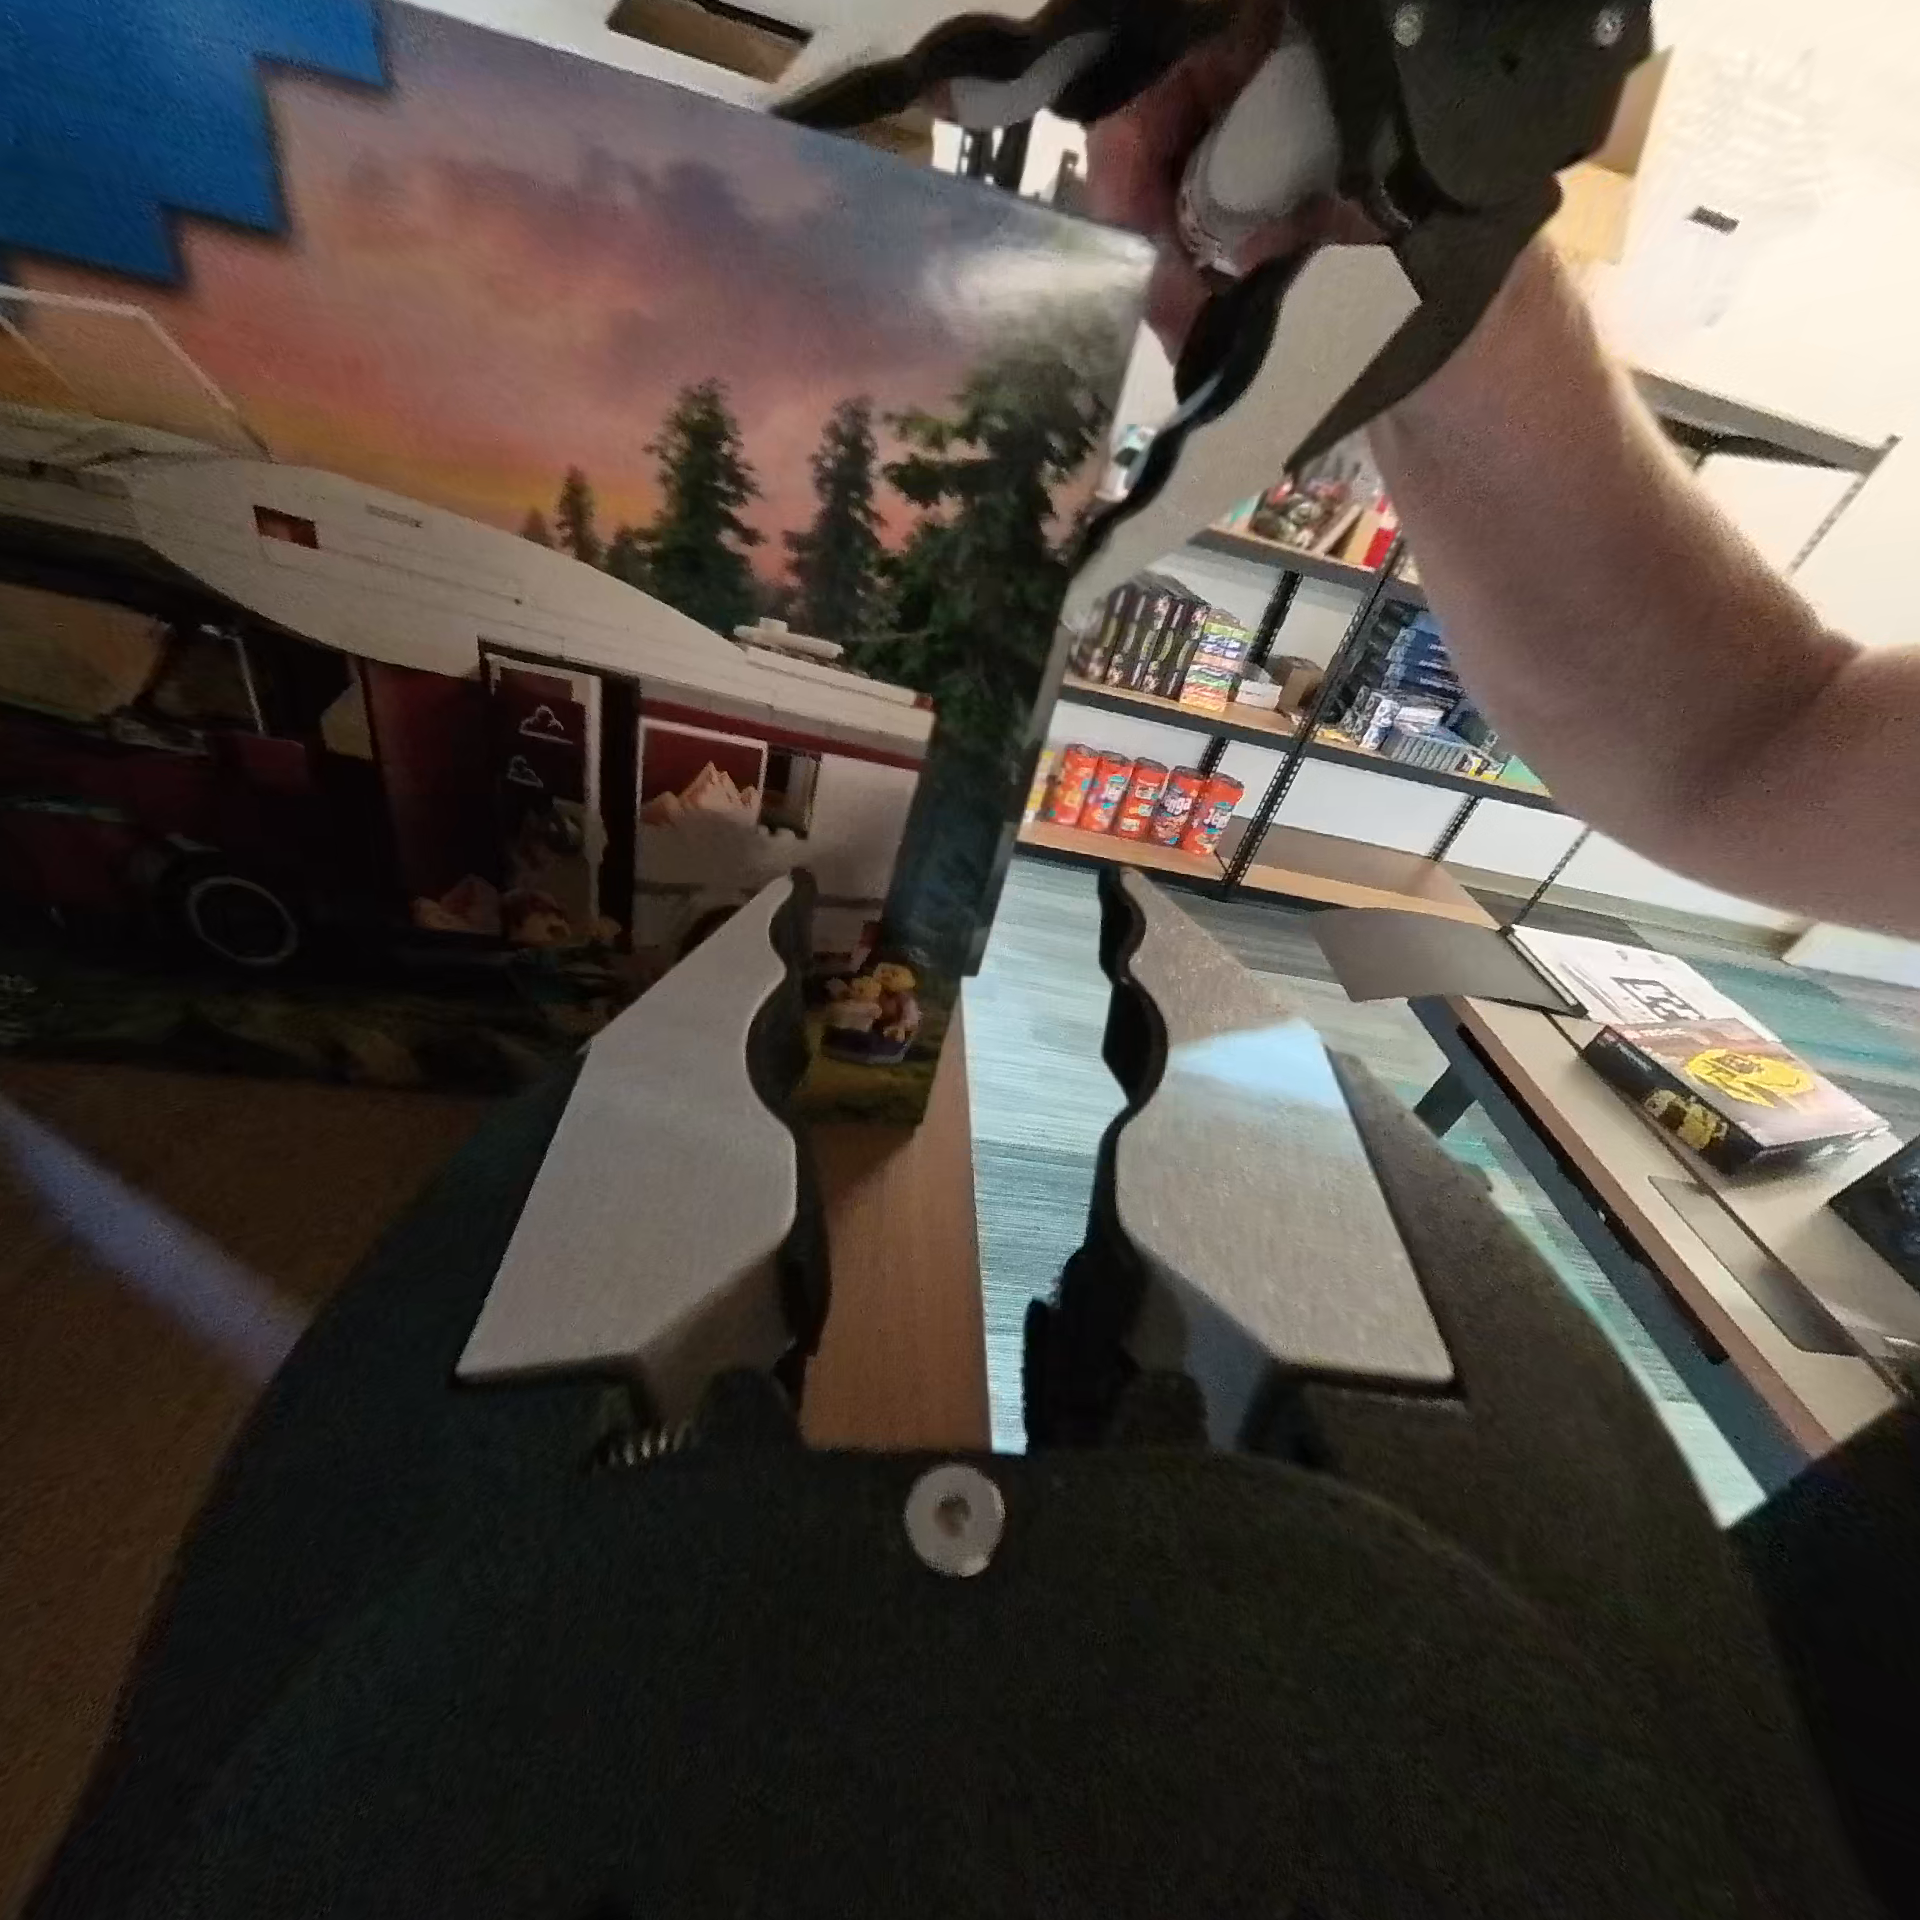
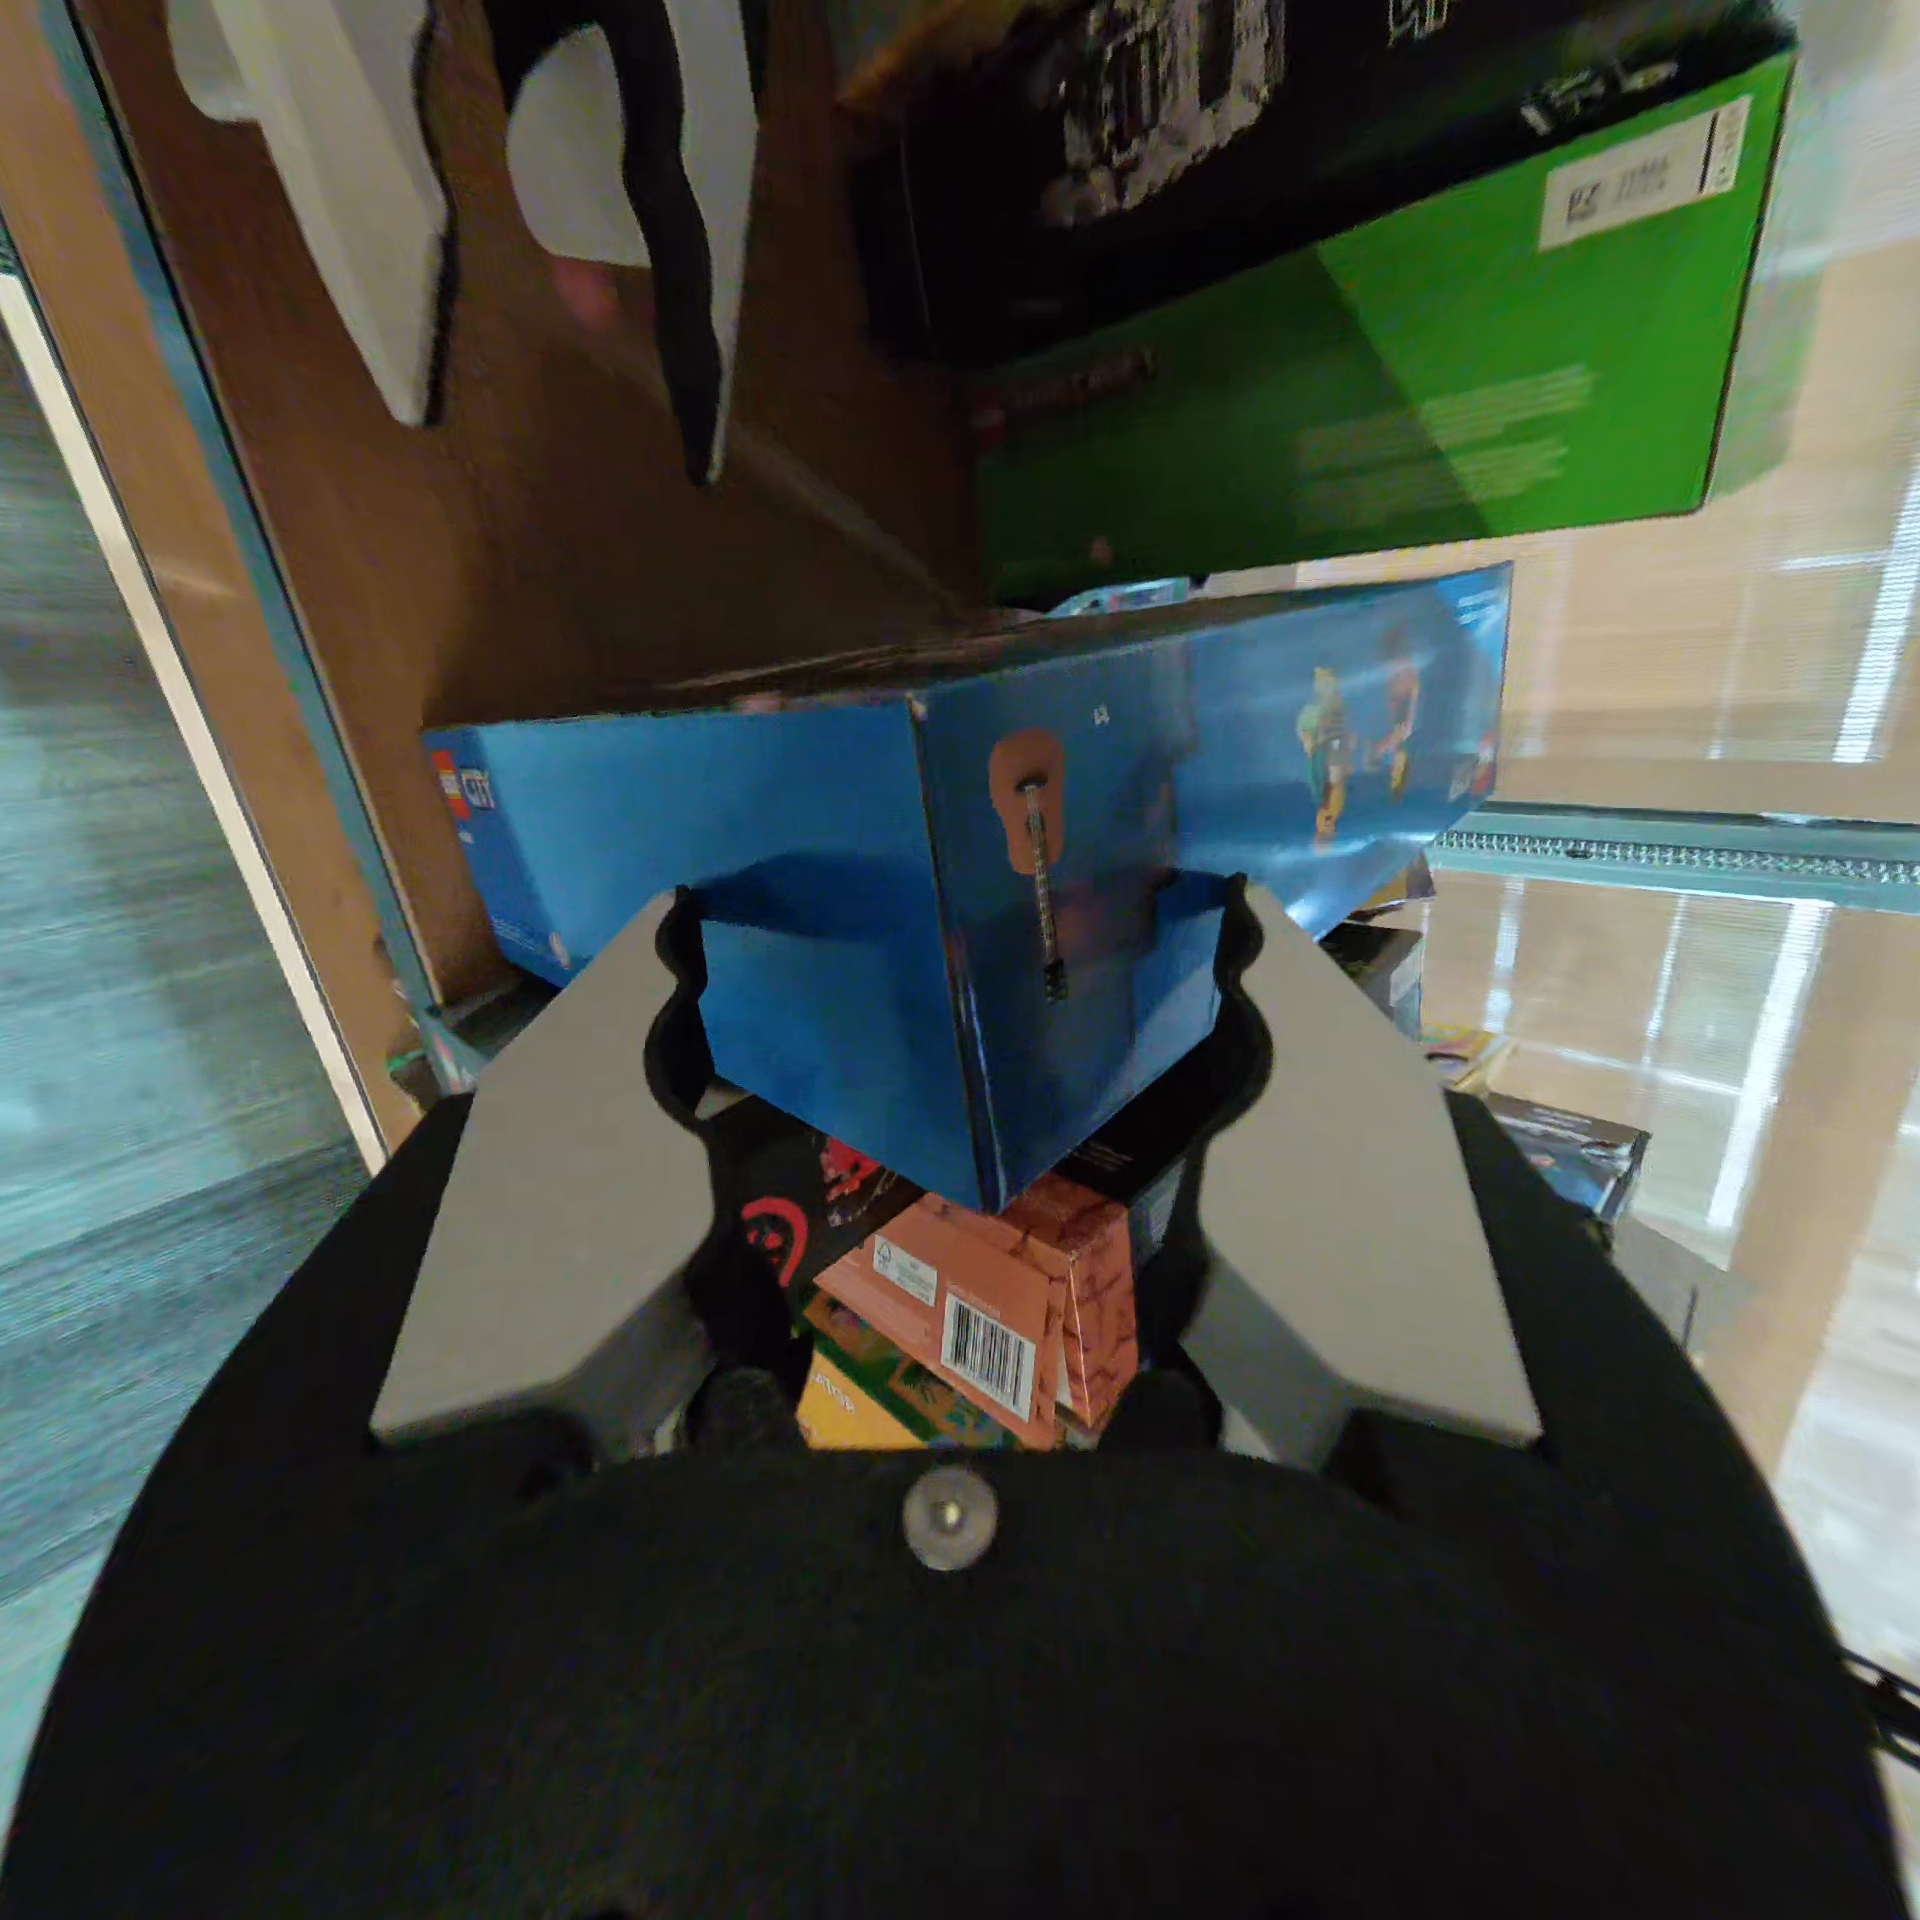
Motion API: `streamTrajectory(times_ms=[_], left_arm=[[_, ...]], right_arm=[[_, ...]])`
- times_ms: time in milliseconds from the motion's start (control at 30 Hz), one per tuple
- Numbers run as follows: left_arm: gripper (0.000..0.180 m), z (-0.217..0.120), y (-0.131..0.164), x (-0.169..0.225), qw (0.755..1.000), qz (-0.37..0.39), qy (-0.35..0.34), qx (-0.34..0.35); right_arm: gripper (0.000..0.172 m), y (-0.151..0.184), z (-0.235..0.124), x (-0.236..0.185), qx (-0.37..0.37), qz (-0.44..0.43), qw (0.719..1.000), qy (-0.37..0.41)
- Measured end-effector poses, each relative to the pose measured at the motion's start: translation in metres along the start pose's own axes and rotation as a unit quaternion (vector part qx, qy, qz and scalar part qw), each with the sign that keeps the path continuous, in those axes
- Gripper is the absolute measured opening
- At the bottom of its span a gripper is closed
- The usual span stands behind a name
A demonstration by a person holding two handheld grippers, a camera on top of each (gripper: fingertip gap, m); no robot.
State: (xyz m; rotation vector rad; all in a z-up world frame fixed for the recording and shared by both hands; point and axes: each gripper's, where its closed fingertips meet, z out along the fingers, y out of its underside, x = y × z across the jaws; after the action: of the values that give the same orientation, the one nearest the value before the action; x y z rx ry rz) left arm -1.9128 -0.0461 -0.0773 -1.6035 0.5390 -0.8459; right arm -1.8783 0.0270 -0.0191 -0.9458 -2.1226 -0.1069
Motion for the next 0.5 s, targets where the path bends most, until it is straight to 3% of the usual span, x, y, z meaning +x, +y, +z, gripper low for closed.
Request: streamTrajectory(times_ms=[333,500], left_arm=[[0.051,-0.004,0.018,0.001,1.000,0.002,-0.003,-0.023],[0.049,-0.014,-0.022,0.002,0.996,0.080,-0.043,-0.018]], right_arm=[[0.090,0.001,0.022,0.022,0.002,0.016,1.000,-0.008],[0.091,0.000,0.023,0.021,-0.024,0.030,0.999,0.006]])
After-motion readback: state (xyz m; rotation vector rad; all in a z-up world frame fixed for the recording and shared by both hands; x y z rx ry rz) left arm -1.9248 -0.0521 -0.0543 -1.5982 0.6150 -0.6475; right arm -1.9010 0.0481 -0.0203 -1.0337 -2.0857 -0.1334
